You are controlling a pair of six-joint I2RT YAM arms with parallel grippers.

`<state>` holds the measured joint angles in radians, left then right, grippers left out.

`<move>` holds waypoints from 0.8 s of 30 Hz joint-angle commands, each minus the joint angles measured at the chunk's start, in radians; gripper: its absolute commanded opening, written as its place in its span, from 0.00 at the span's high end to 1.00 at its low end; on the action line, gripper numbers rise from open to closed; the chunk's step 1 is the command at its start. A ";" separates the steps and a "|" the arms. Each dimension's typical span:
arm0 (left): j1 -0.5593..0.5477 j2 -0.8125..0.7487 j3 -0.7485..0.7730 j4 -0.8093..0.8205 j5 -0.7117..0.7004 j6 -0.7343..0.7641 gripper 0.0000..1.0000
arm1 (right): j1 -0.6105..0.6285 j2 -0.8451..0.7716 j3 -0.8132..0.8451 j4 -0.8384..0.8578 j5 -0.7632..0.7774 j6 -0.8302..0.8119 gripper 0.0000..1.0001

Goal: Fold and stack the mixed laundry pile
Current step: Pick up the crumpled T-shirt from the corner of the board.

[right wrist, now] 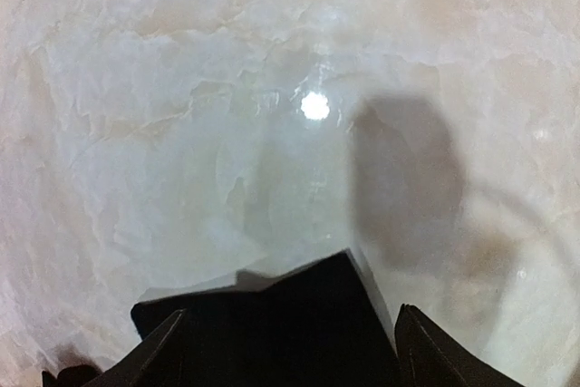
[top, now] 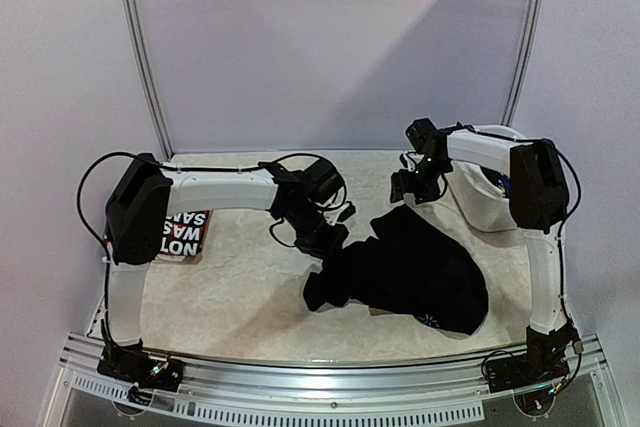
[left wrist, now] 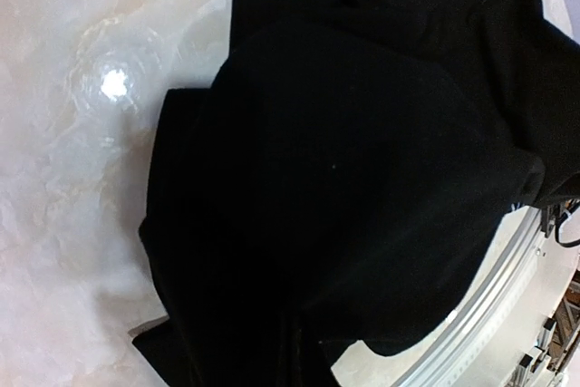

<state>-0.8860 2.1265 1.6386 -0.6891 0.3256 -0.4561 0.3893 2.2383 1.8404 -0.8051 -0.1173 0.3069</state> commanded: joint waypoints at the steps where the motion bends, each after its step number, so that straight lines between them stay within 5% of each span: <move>1: -0.016 -0.067 -0.043 0.026 -0.005 -0.014 1.00 | -0.012 0.096 0.111 -0.080 -0.003 -0.061 0.24; 12: -0.028 -0.106 -0.091 0.031 -0.009 -0.023 1.00 | -0.013 0.229 0.222 -0.142 -0.058 -0.082 0.32; 24: -0.046 -0.135 -0.137 0.042 -0.024 -0.033 1.00 | 0.001 0.266 0.257 -0.167 -0.119 -0.091 0.86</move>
<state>-0.9131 2.0514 1.5303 -0.6609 0.3199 -0.4793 0.3794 2.4584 2.1025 -0.9382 -0.1978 0.2249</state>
